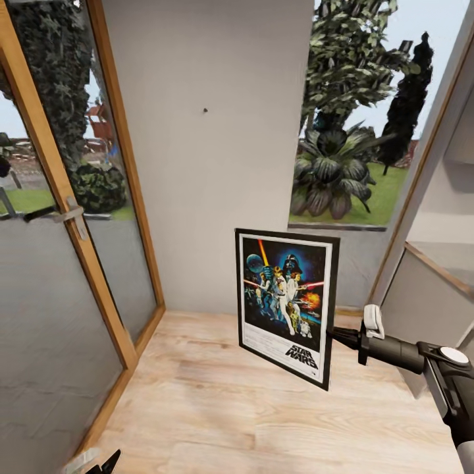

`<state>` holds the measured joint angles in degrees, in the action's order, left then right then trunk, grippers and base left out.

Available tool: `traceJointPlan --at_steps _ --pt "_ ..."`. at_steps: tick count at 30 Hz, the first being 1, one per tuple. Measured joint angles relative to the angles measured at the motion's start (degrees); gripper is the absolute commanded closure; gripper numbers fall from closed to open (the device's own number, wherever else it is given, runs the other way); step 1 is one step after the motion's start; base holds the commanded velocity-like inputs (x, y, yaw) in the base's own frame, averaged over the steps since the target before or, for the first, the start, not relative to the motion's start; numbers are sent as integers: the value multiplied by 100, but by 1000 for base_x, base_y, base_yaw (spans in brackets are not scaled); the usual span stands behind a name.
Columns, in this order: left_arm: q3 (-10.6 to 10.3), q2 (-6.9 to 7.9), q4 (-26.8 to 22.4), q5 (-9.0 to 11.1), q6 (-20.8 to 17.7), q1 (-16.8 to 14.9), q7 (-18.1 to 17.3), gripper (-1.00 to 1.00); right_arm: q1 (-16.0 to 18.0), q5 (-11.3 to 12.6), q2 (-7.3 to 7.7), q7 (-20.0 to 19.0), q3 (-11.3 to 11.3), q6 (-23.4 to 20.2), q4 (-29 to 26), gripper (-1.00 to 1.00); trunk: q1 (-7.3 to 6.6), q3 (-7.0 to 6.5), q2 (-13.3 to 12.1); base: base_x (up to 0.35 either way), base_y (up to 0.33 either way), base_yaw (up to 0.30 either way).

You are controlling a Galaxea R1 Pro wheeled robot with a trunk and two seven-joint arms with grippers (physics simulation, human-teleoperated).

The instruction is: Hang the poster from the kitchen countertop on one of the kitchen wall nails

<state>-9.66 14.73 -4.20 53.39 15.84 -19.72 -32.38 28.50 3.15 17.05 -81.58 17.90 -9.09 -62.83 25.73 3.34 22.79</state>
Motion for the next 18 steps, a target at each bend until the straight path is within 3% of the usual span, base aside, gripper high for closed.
traceJointPlan --at_steps 18 --pt "-5 -5 -1 0 -1 0 1 -100 0 -7 0 5 -1 9 6 100 -2 0 1 250 256 0"
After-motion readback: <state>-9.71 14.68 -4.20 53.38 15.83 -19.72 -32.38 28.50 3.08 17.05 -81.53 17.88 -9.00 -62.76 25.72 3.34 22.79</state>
